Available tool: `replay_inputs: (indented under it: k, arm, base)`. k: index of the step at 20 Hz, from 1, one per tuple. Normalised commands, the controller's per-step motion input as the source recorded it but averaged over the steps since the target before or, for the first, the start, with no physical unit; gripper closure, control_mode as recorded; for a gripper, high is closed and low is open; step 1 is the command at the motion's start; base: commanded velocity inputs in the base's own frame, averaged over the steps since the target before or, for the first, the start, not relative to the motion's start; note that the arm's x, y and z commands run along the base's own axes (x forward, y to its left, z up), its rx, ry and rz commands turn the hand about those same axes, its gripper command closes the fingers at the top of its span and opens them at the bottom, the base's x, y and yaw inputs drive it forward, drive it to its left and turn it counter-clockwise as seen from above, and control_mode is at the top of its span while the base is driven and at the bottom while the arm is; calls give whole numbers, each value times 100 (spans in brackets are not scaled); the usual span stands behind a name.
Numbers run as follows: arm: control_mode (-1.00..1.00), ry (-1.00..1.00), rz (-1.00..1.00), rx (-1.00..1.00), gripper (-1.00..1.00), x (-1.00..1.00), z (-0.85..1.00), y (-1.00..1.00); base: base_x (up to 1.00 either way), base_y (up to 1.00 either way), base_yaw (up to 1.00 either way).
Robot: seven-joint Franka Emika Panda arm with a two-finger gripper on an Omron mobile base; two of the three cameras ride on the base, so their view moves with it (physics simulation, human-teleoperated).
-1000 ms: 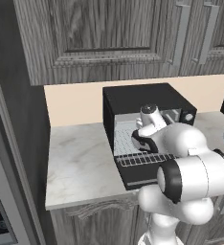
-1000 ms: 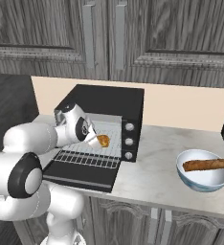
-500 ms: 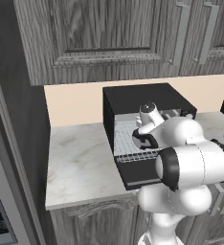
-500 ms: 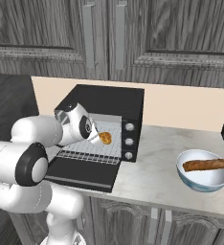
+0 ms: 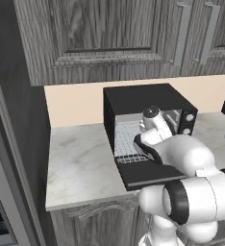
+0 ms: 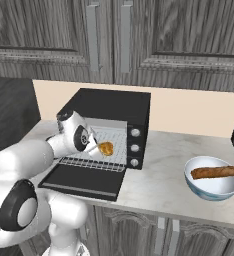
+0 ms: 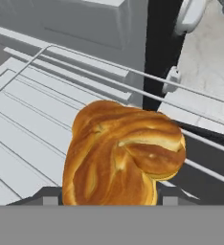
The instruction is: Pick up the heated bread from the toaster oven and place it in the bowl. Then move the bread bowl to the dining counter.
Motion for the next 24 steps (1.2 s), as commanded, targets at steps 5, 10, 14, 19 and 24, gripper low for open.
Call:
replay_inputs:
  k: [5, 10, 14, 19, 24]
  arm:
    - [-100, -13, -2, 1, 100, -100, 47, -13]
    - [-100, -8, -2, 4, 100, -70, 70, -79]
    - [-100, 0, -5, 13, 100, -41, 70, -100]
    - [-100, 2, -10, 18, 100, -24, 71, -100]
    - [-100, 7, -9, 14, 100, 8, 42, -100]
  base:
    - [0, 0, 0]
    - [0, 0, 0]
    - [0, 0, 0]
    - [0, 0, 0]
    - [0, 0, 0]
